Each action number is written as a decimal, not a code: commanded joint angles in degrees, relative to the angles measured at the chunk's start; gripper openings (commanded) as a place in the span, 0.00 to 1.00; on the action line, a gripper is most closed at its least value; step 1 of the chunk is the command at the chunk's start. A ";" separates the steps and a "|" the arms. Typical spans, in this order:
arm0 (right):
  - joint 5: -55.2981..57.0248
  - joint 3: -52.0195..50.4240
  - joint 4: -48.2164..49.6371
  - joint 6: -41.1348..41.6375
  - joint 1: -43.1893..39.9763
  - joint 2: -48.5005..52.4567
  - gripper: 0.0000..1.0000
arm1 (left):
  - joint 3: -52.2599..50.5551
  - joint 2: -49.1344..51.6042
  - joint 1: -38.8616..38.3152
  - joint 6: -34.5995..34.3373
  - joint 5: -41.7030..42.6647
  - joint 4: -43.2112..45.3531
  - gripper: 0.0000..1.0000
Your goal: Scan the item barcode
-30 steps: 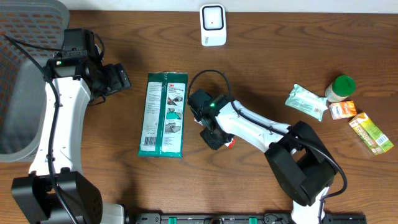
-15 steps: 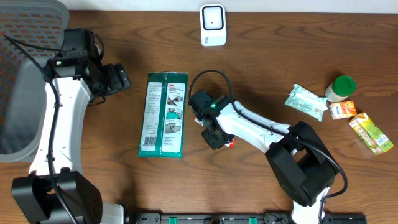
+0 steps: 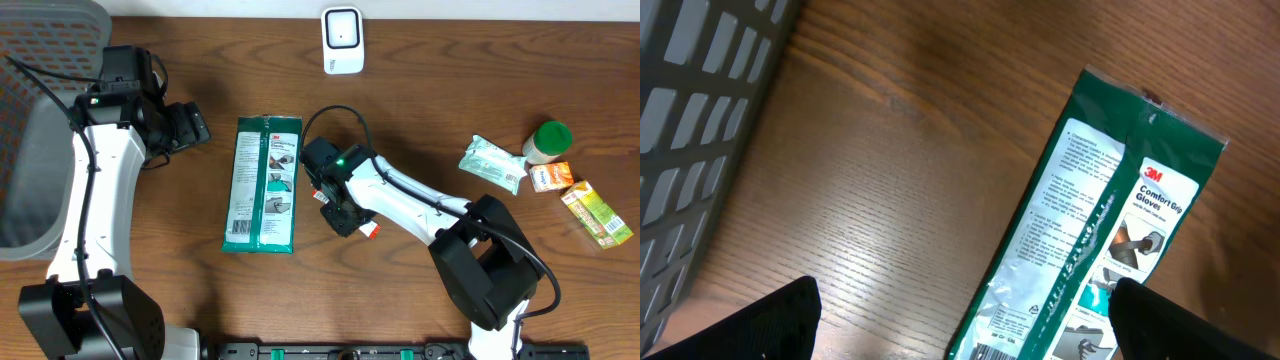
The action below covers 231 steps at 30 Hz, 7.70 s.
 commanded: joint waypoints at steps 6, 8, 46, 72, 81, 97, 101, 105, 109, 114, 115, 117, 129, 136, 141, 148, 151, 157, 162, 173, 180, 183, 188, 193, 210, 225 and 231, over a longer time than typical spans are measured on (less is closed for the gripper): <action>2.14 0.76 -1.22 -0.96 -0.15 0.59 0.32 | 0.15 0.22 0.24 0.33 -0.09 -0.35 0.92; 2.19 0.48 -1.01 -0.96 -0.13 0.59 0.31 | 0.15 0.22 0.24 0.33 -0.09 -0.35 0.92; -31.34 -5.11 6.56 -1.46 -11.13 -5.29 0.01 | 0.15 0.22 0.24 0.33 -0.09 -0.35 0.93; -60.08 -27.56 40.33 10.71 -30.34 -5.20 0.46 | 0.15 0.22 0.24 0.33 -0.09 -0.33 0.92; -55.28 -27.08 38.34 14.29 -30.56 -5.88 0.58 | 0.15 0.22 0.24 0.33 -0.09 -0.35 0.92; -16.72 -19.04 32.30 36.79 -19.45 -15.47 0.73 | 0.15 0.22 0.24 0.33 -0.09 -0.35 0.92; -15.63 -19.19 36.65 42.77 -14.40 -13.00 0.85 | 0.15 0.22 0.24 0.33 -0.09 -0.35 0.92; -11.04 -19.21 36.59 45.24 -11.04 -10.05 0.41 | 0.15 0.22 0.24 0.33 -0.09 -0.35 0.93; -6.45 -19.21 36.22 48.00 -9.81 -8.00 0.35 | 0.15 0.22 0.24 0.33 -0.09 -0.35 0.92; -7.21 -19.10 36.74 47.95 -10.05 -8.79 0.37 | 0.15 0.22 0.24 0.33 -0.09 -0.35 0.92; -7.61 -18.99 36.70 47.93 -10.05 -8.98 0.37 | 0.15 0.22 0.24 0.33 -0.09 -0.35 0.92; -7.78 -18.88 36.68 46.69 -10.05 -9.94 0.38 | 0.15 0.22 0.24 0.33 -0.09 -0.35 0.93; -3.93 -18.91 27.23 37.57 -12.83 -14.56 0.39 | 0.15 0.22 0.24 0.33 -0.09 -0.35 0.93; -4.15 -18.93 27.67 39.67 -12.02 -13.90 0.34 | 0.15 0.22 0.24 0.33 -0.09 -0.35 0.92; -2.69 -18.93 28.52 40.96 -10.56 -11.50 0.35 | 0.15 0.22 0.24 0.33 -0.09 -0.35 0.93; -2.60 -18.93 28.94 42.38 -10.54 -6.69 0.32 | 0.15 0.22 0.24 0.33 -0.09 -0.35 0.92; -1.07 -18.93 28.20 42.36 -10.64 -5.51 0.25 | 0.15 0.22 0.24 0.33 -0.09 -0.35 0.93; 1.64 -18.91 25.92 40.89 -12.72 -8.15 0.01 | 0.15 0.22 0.24 0.33 -0.09 -0.35 0.92; 1.62 -18.91 24.65 29.99 -15.52 -14.80 0.01 | 0.15 0.22 0.24 0.33 -0.09 -0.35 0.92; -2.80 -18.93 19.10 19.21 -17.27 -22.80 0.10 | 0.15 0.22 0.24 0.33 -0.09 -0.35 0.92; -4.52 -19.98 14.78 11.74 -17.22 -19.30 0.21 | 0.15 0.22 0.24 0.33 -0.09 -0.35 0.93; -5.53 -20.11 15.10 11.04 -16.65 -16.72 0.21 | 0.15 0.22 0.24 0.33 -0.09 -0.35 0.92; -6.32 -20.11 17.29 10.64 -15.39 -11.89 0.32 | 0.15 0.22 0.24 0.33 -0.09 -0.33 0.92; -6.29 -20.11 17.05 10.62 -15.23 -10.64 0.33 | 0.15 0.22 0.24 0.33 -0.09 -0.35 0.92; -7.02 -21.88 18.71 10.64 -14.32 -9.90 0.12 | 0.15 0.22 0.24 0.33 -0.09 -0.33 0.92; 11.23 -17.73 10.05 11.28 -14.36 -19.06 0.01 | 0.15 0.22 0.24 0.33 -0.09 -0.35 0.92; 25.83 -17.86 7.50 12.02 -12.33 -19.87 0.01 | 0.15 0.22 0.24 0.33 -0.09 -0.35 0.92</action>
